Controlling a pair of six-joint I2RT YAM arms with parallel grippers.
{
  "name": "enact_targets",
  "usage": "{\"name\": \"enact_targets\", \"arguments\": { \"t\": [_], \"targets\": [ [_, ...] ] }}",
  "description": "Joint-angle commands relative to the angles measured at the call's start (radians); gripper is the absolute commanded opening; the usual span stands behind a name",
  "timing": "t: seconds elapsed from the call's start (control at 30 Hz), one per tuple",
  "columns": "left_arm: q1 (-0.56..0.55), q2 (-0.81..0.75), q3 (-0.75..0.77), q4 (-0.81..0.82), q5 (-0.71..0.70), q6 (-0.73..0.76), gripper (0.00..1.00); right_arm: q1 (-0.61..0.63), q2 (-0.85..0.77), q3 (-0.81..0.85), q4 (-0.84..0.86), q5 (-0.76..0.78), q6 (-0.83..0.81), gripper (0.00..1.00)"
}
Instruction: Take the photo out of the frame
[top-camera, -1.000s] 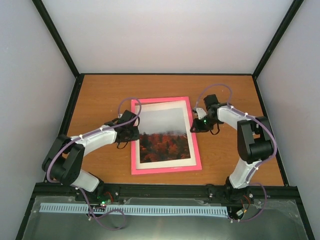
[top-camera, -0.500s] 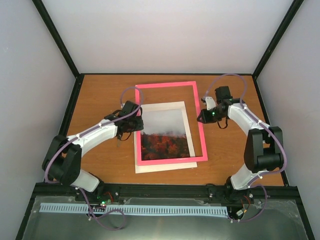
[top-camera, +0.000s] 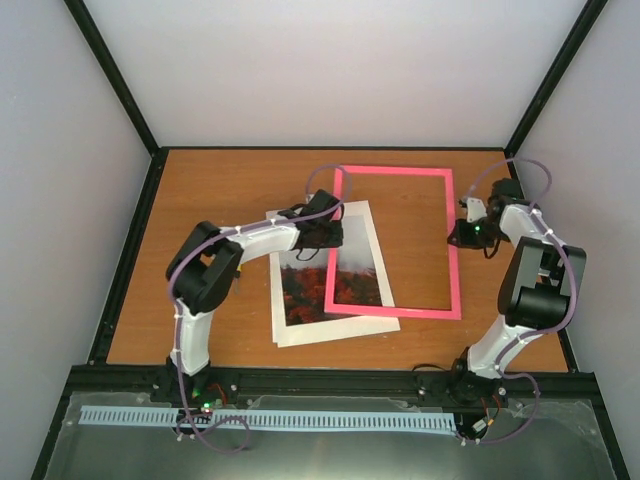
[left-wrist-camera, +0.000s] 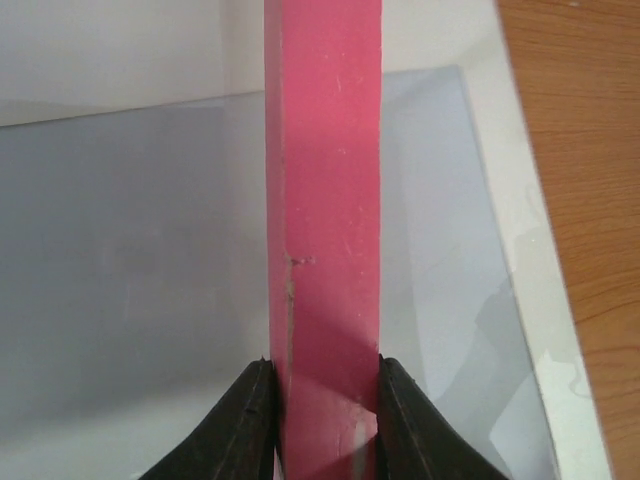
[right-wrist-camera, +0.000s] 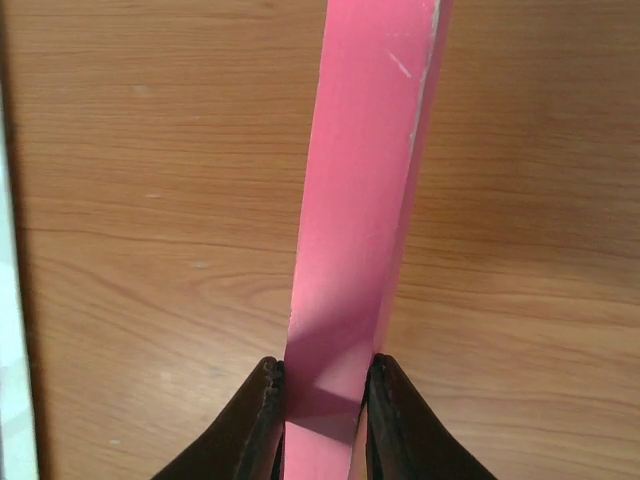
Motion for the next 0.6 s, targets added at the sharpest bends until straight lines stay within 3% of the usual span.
{"name": "enact_targets", "arguments": {
  "t": [0.0,0.1,0.17,0.43,0.57],
  "targets": [
    [-0.022,0.077,0.173,0.132,0.128,-0.025,0.17,-0.126,0.073,0.075,-0.013,0.094,-0.145,0.03],
    [-0.03,0.129,0.243,0.132,0.187,-0.017,0.38,-0.181,0.142,0.151,-0.022,0.129,-0.195,0.03],
    [-0.032,0.129,0.245,0.137,0.196,-0.012,0.45,-0.204,0.187,0.191,-0.025,0.153,-0.219,0.03],
    [-0.033,0.037,0.093,0.124,0.187,0.054,0.5,-0.238,0.324,0.331,-0.054,0.153,-0.306,0.03],
    [-0.032,-0.034,-0.053,0.145,0.225,0.07,0.49,-0.241,0.338,0.358,-0.029,0.204,-0.327,0.03]
  ]
}}
